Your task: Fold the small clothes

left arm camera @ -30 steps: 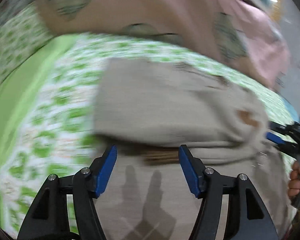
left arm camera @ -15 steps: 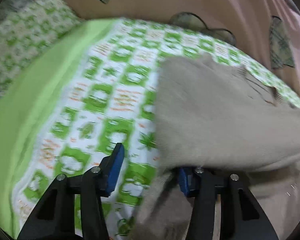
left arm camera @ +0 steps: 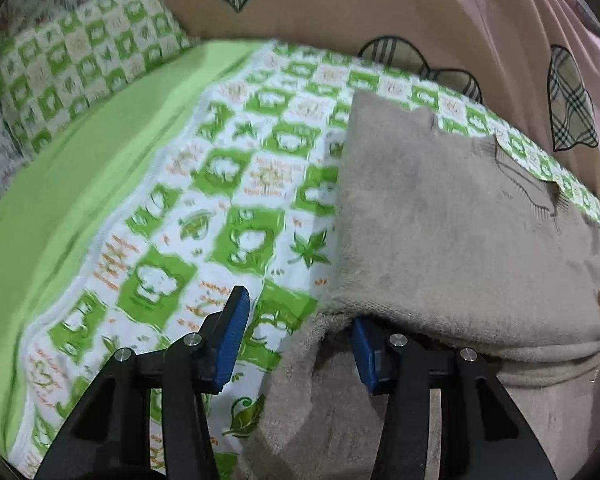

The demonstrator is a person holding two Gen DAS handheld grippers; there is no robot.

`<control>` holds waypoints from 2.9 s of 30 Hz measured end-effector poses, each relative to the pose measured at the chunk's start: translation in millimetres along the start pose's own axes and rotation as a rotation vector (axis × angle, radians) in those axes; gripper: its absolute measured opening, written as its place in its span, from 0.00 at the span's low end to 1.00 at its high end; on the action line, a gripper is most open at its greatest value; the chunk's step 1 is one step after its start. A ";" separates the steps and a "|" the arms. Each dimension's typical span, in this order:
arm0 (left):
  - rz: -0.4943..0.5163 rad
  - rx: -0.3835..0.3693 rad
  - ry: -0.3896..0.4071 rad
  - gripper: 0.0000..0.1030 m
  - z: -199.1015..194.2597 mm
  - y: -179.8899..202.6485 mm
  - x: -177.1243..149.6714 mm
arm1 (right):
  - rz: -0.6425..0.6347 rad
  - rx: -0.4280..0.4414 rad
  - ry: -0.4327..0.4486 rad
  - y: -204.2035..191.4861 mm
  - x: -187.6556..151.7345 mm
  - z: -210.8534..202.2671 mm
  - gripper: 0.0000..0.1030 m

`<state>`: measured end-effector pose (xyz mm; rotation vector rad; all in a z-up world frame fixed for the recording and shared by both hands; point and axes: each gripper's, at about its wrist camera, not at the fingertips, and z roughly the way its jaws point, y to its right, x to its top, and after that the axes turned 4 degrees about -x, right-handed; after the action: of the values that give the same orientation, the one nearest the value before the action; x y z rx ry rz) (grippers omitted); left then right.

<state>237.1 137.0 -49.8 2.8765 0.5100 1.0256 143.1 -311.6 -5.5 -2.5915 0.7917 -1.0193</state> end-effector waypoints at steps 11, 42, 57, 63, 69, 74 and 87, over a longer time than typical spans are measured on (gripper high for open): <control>0.006 -0.056 -0.071 0.52 -9.2 -24.1 -9.6 | 0.007 -0.079 0.004 11.9 -3.2 -12.7 0.16; 0.108 -0.432 -0.248 0.64 -166.7 -79.6 -207.1 | -0.148 0.094 -0.127 39.8 -163.4 -187.4 0.48; 0.165 -0.609 -0.283 0.62 -184.4 -66.6 -248.6 | -0.185 0.280 -0.292 52.9 -232.2 -183.4 0.48; 0.176 -0.609 -0.302 0.14 -181.2 -75.8 -248.6 | -0.171 0.261 -0.272 60.4 -232.6 -181.5 0.10; 0.146 -0.619 -0.307 0.10 -179.9 -86.7 -249.8 | -0.159 0.329 -0.233 64.7 -225.7 -192.7 0.09; 0.086 -0.670 -0.349 0.14 -171.2 -93.5 -251.5 | -0.145 0.308 -0.323 64.0 -230.1 -171.7 0.12; 0.082 -0.739 -0.115 0.06 -224.1 -89.8 -213.1 | -0.115 0.472 -0.151 48.0 -197.5 -207.1 0.10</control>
<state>-83.3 138.4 -18.2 2.2788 -0.0120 0.8184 -138.5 -244.8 15.7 -2.2859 0.3181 -0.8963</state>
